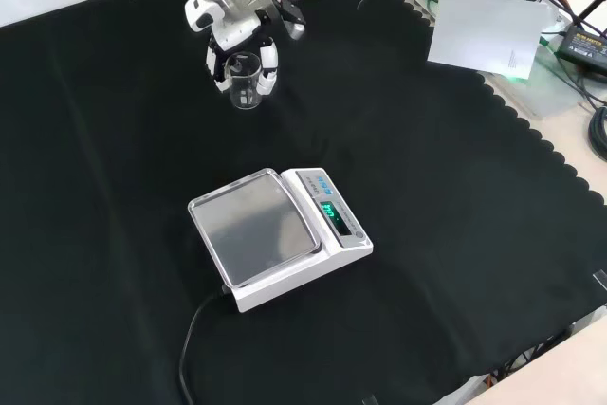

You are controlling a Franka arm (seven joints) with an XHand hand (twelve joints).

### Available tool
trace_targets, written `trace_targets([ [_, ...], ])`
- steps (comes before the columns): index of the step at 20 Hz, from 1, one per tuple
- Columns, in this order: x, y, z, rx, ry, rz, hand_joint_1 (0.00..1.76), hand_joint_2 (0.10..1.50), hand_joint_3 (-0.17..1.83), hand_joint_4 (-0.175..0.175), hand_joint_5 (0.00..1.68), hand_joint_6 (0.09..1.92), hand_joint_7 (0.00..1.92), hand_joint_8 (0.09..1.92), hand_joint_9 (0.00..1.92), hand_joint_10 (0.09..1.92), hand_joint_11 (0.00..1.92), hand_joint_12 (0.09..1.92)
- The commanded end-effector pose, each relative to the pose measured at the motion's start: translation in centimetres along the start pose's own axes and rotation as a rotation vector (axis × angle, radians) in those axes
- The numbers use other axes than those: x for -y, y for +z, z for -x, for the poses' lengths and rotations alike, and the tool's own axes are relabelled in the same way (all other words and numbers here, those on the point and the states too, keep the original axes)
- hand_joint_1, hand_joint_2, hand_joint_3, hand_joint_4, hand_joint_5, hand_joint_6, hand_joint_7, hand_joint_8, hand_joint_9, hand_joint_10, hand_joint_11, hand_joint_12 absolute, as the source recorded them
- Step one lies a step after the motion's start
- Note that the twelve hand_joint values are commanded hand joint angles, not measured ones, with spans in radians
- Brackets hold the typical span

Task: Pick up the beaker.

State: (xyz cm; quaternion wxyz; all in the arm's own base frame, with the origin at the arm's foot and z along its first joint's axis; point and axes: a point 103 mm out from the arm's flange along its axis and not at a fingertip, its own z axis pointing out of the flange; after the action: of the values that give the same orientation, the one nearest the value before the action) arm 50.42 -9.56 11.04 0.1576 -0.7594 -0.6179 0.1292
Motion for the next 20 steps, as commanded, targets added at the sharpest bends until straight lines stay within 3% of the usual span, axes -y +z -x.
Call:
trace_targets([
  [1,1.0,-2.2,-0.6,-0.006,-0.019,0.029,1.22,0.61,0.68,-0.175,1.35,0.53,1.1,0.99,1.37,0.59,1.5,0.75],
  [6,2.7,-6.0,-2.4,0.012,-0.045,0.079,1.22,0.61,0.68,-0.175,1.35,0.53,1.11,0.99,1.38,0.6,1.51,0.75],
  [13,5.5,-11.9,-6.7,0.055,-0.093,0.14,1.22,0.6,0.7,-0.175,1.35,0.55,1.14,0.98,1.38,0.62,1.53,0.73],
  [16,6.4,-14.0,-9.6,0.087,-0.126,0.163,1.22,0.6,0.71,-0.175,1.35,0.55,1.14,0.98,1.38,0.63,1.53,0.73],
  [20,6.6,-15.8,-15.2,0.119,-0.179,0.164,1.22,0.6,0.71,-0.175,1.34,0.55,1.14,0.98,1.39,0.63,1.54,0.73],
])
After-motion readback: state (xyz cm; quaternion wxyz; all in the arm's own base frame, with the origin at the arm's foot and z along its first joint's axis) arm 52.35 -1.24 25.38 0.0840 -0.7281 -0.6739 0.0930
